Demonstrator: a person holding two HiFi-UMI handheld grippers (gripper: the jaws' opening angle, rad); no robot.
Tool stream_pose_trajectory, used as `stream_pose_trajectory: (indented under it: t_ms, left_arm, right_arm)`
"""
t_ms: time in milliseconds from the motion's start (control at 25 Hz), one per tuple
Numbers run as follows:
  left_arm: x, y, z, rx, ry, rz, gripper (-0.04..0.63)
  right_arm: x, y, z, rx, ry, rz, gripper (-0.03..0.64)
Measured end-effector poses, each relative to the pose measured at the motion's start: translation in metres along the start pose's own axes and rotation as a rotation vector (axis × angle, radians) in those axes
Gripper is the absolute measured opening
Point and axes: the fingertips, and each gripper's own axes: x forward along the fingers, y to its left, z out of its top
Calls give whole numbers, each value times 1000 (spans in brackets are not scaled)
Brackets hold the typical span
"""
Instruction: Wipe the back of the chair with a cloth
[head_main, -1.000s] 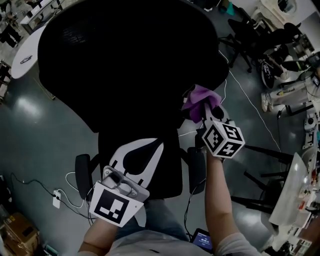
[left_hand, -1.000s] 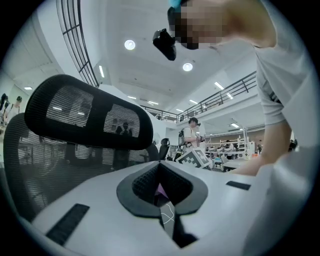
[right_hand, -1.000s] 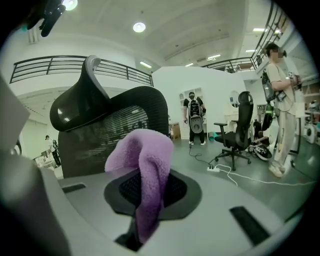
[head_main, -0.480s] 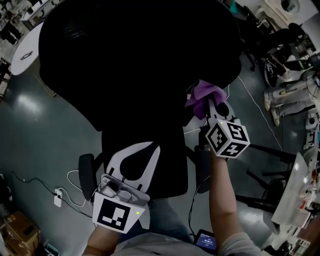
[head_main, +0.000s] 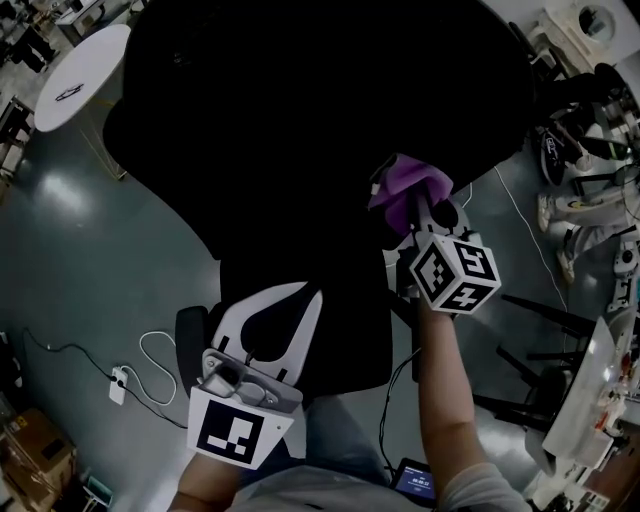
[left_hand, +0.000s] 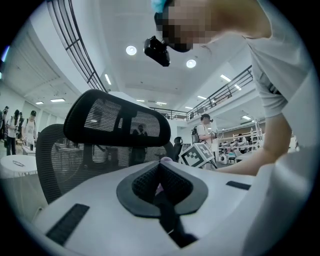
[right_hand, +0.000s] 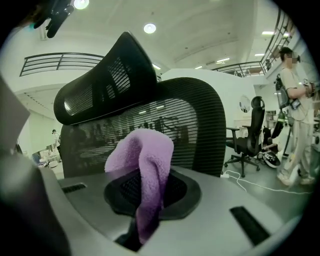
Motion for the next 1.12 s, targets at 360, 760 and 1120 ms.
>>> stream_pose_trajectory:
  t_ms: [360,760,1120]
  left_arm:
    - [-23,24,2,-13,-1,50,12]
    - [-46,40,3,-23,-13,93,12]
    - [-64,61,5,-25,-20,123,12]
  right_arm:
    - [18,46,2,-38,5,49,49]
    - [28,93,-3,-70,13,102,49]
    - [40,140,-8,-66,15,136,49]
